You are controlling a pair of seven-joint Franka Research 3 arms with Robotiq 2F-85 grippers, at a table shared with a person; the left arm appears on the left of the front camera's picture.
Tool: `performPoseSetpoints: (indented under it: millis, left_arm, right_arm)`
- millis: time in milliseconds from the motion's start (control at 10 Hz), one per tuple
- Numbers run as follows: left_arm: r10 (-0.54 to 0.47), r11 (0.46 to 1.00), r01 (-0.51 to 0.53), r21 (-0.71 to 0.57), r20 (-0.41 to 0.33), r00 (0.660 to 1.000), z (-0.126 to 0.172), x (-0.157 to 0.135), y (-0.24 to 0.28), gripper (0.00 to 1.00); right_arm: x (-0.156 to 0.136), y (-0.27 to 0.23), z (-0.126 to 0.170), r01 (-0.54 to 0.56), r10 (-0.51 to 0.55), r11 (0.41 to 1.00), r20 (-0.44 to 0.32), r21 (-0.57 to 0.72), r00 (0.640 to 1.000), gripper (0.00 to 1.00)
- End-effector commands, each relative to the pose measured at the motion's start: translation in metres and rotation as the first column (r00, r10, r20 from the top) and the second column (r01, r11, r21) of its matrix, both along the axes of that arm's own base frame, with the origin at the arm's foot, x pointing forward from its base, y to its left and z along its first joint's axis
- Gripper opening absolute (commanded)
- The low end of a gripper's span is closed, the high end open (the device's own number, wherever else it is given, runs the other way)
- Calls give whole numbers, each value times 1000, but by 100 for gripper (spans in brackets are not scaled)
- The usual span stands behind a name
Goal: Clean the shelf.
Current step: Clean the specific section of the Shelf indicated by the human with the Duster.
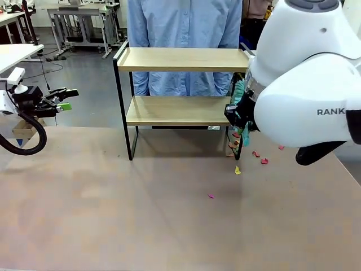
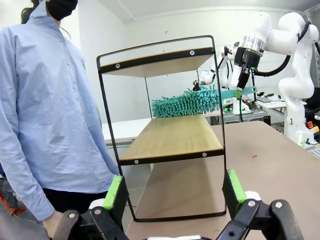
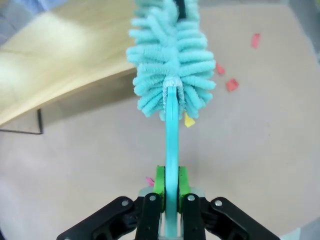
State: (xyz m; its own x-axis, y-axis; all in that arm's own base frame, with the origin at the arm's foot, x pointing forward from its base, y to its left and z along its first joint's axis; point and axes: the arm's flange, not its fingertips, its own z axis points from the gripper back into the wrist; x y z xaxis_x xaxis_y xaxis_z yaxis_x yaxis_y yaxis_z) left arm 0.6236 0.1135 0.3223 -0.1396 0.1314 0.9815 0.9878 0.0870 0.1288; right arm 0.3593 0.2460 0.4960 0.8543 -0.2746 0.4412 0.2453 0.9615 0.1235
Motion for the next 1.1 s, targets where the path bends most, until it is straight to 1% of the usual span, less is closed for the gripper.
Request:
performPoseSetpoints:
  millis: [0, 100, 200, 300, 400, 500, 600, 700, 800, 900, 1000]
  left_arm:
    - [2, 1000, -2, 2, 9, 1000, 3, -1, 0, 100]
    - [2, 1000, -2, 2, 9, 1000, 3, -1, 0, 100]
    - [2, 1000, -2, 2, 9, 1000, 3, -1, 0, 100]
    - [2, 1000, -2, 2, 9, 1000, 3, -1, 0, 100]
    - [2, 1000, -2, 2, 9, 1000, 3, -1, 0, 100]
    - [2, 1000, -2, 2, 9, 1000, 3, -1, 0, 100]
    - [2, 1000, -2, 2, 9, 1000, 3, -1, 0, 100]
    - [2, 1000, -2, 2, 9, 1000, 3, -1, 0, 100]
    - [2, 1000, -2, 2, 9, 1000, 3, -1, 0, 100]
    - [2, 1000, -2, 2, 9, 1000, 3, -1, 0, 100]
    - [2, 1000, -2, 2, 9, 1000, 3, -1, 0, 100]
  right_arm:
    - [-9, -12, 21, -209, 205, 974, 50, 82, 977, 13]
    - [-13, -15, 29, -303, 300, 945, 49, 120, 953, 13]
    - [-15, -18, 35, -402, 398, 904, 54, 148, 916, 13]
    - [-20, -21, 42, -516, 513, 839, 65, 175, 856, 13]
    - [-25, -26, 47, -594, 593, 785, 64, 176, 803, 13]
    - [-33, -34, 51, -681, 684, 711, 53, 176, 728, 13]
    - [-42, -40, 54, -759, 766, 629, 32, 167, 642, 13]
    - [-57, -45, 53, -820, 831, 551, -8, 152, 557, 13]
    - [-70, -49, 50, -856, 866, 499, -48, 132, 498, 13]
    - [-84, -53, 47, -876, 882, 471, -94, 104, 463, 13]
    - [-97, -55, 38, -888, 888, 451, -143, 92, 437, 13]
